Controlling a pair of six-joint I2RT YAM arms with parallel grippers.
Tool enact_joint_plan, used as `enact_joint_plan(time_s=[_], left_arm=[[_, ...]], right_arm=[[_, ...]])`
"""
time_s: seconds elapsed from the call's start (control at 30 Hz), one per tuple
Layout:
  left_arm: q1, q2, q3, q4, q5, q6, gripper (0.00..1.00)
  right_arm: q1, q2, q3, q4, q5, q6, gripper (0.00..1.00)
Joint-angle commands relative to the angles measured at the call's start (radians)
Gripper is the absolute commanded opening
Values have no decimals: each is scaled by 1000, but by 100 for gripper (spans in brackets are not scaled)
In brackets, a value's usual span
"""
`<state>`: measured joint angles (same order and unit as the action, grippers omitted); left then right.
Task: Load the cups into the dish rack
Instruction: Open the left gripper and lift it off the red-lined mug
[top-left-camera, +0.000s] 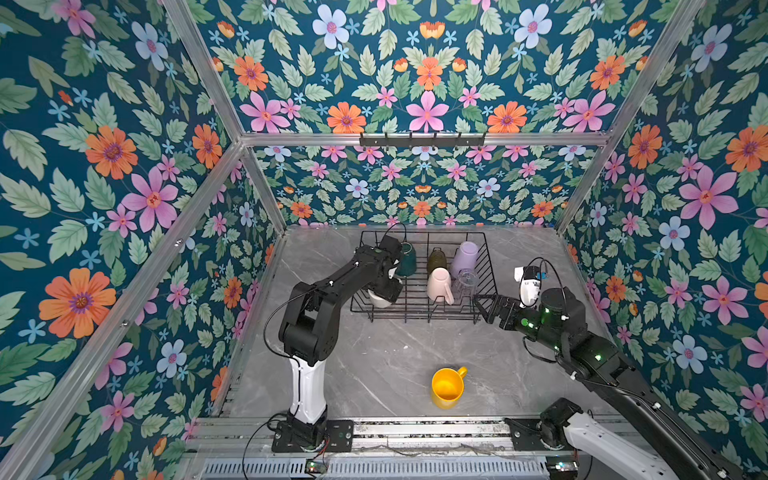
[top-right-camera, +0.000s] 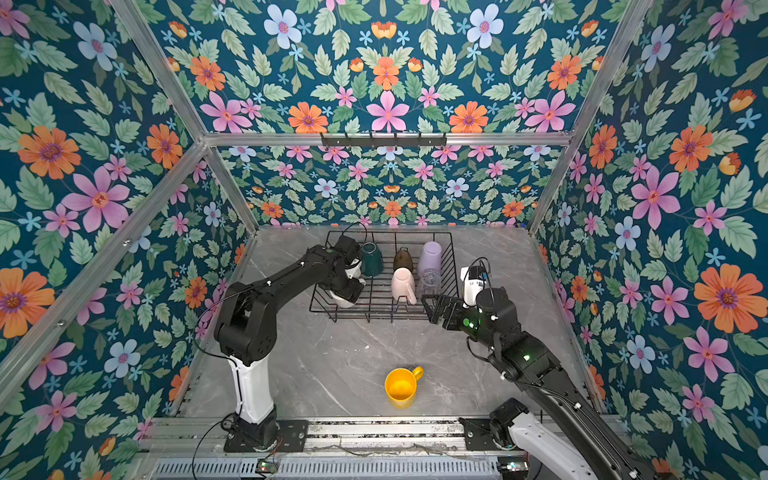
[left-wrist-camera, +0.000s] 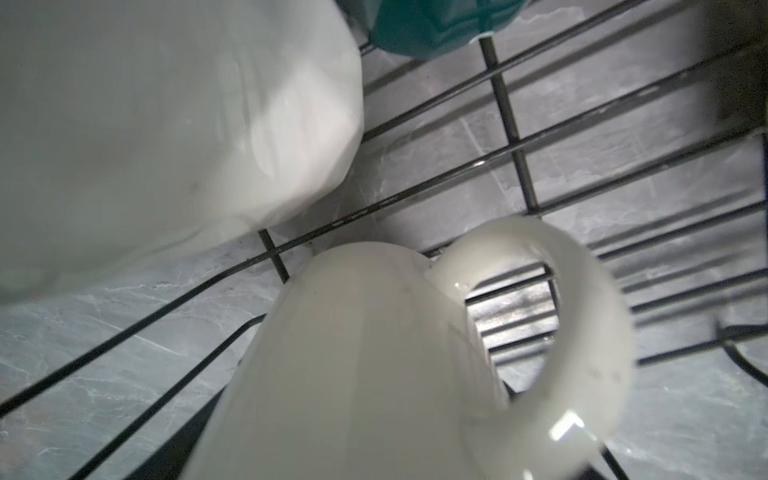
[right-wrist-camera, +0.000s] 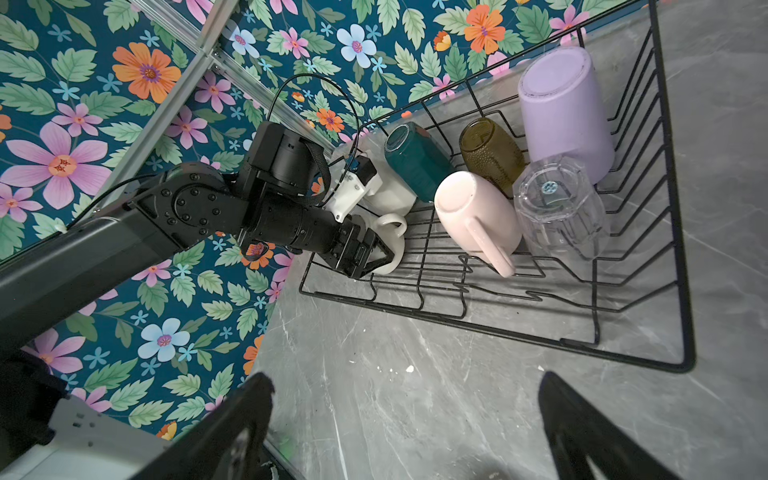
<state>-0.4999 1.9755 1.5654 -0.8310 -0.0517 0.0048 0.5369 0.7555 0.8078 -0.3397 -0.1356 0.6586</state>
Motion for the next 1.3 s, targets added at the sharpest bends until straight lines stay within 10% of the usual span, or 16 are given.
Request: enact_joint_plan(time_s=[0.0, 0.27, 0.53, 1.27], left_arm=[[1, 12, 0, -9, -30, -6, 11], [1, 4, 0, -10, -36, -14, 66], [1, -31, -19, -4, -36, -16, 93], [1, -247, -65, 102, -6, -45, 100]], right_arm=[[-1, -4, -4, 7, 5, -8, 99], [-4, -4, -7, 10, 4, -5, 99], [-5, 1, -6, 6, 4, -3, 99], [-4, 105, 106, -235, 42, -125, 90]])
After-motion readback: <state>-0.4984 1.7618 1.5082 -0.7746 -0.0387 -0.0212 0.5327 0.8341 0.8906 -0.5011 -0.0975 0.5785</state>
